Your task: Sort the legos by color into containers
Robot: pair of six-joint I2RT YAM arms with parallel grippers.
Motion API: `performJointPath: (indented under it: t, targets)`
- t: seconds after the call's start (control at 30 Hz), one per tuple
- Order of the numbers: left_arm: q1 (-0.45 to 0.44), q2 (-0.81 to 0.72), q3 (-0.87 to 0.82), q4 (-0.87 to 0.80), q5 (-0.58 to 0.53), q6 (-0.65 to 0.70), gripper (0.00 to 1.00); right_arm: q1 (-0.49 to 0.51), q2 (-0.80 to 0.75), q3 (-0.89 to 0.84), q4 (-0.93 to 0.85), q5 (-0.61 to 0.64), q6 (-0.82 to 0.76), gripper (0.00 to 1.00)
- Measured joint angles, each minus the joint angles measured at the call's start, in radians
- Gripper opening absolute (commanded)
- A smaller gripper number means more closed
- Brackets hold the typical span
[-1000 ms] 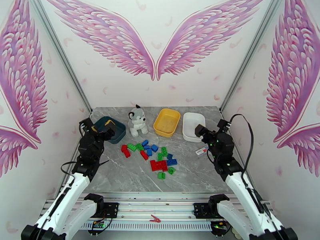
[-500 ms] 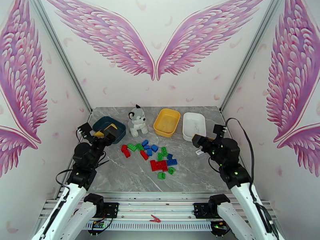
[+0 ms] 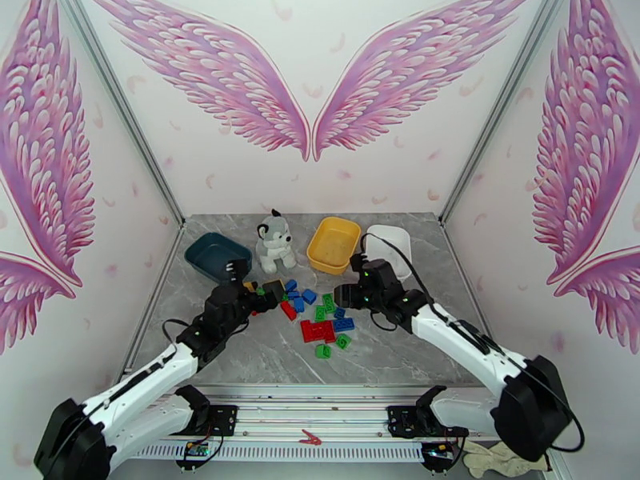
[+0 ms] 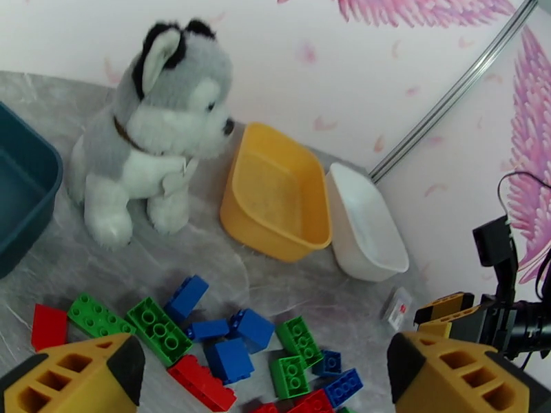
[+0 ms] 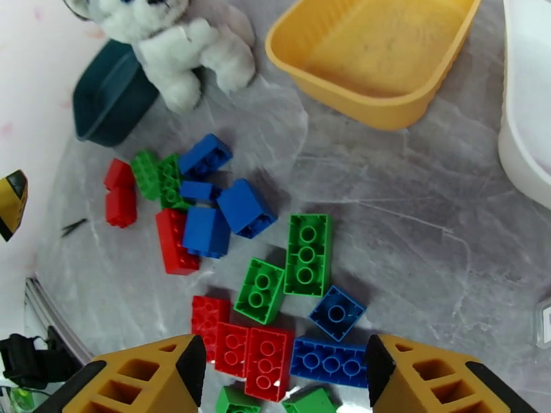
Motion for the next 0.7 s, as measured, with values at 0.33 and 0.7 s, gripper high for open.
performJointPath:
  t: [0.33,0.7]
  targets:
    - [-0.086,0.162,0.08,-0.031,-0.039,0.032,0.96,0.07,0.307,0.288,-0.125,0.104,-0.015,0.63]
    - [-0.07,0.118,0.08,-0.056,-0.097,0.035,0.99,0.073,0.456,0.315,-0.123,0.12,-0.016,0.64]
